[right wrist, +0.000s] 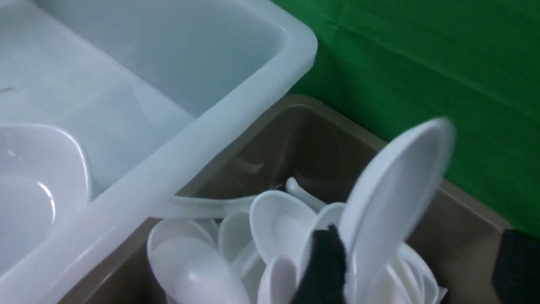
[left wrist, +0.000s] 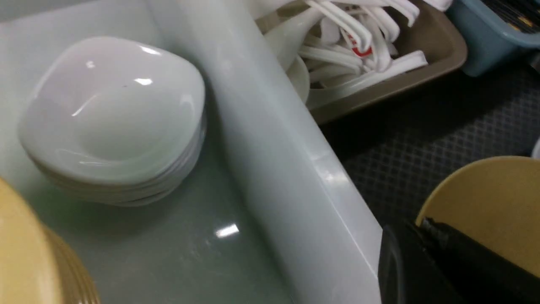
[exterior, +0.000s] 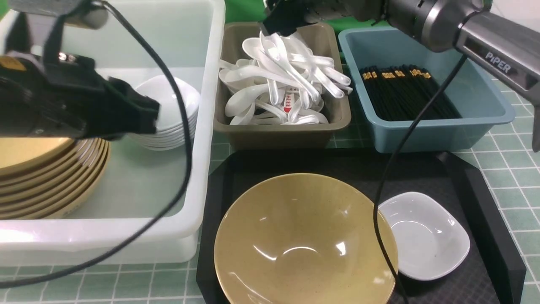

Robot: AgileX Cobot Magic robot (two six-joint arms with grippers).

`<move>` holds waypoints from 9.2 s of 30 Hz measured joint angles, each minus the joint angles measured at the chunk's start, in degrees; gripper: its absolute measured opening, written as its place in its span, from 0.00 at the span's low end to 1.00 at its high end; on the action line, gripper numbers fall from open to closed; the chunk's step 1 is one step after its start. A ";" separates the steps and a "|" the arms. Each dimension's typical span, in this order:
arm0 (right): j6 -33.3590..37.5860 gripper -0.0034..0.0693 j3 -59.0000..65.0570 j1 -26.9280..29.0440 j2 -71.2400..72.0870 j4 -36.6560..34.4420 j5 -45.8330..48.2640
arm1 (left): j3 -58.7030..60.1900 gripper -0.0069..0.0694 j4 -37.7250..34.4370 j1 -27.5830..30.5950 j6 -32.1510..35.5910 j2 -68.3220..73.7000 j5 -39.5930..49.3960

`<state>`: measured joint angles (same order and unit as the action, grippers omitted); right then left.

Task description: On blue table put chopsticks spoon bowls plates into blue grey white boxes.

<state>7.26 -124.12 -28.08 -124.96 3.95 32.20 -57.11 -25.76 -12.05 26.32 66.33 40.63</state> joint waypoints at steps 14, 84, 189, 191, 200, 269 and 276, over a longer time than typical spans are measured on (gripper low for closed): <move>6.32 0.62 -2.05 -0.97 11.88 -3.95 39.14 | -25.38 0.69 8.21 -15.70 3.40 27.45 18.16; 15.91 0.10 16.46 -28.22 32.65 -1.18 39.91 | -28.42 0.91 19.88 40.21 -21.00 12.01 24.16; 5.06 0.11 39.58 -12.66 47.27 -1.68 31.71 | -58.88 0.22 19.48 6.78 -8.33 31.25 30.62; 4.68 0.11 41.78 -12.66 48.94 -1.68 30.60 | -55.67 0.16 20.24 5.96 -9.03 28.61 30.78; 3.48 0.11 69.79 -12.62 76.11 -5.47 14.60 | -4.87 0.08 20.50 5.19 -12.95 -11.24 19.53; -12.08 0.10 125.68 29.72 125.60 -2.65 -14.29 | 27.42 0.08 23.87 5.19 -14.11 -53.46 3.84; -12.08 0.10 125.68 29.72 125.60 -2.62 -14.22 | 27.42 0.08 23.87 5.19 -14.11 -53.46 3.96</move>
<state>-4.81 1.57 1.64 0.64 1.33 17.98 -29.69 -1.89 -6.87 12.21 12.87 44.59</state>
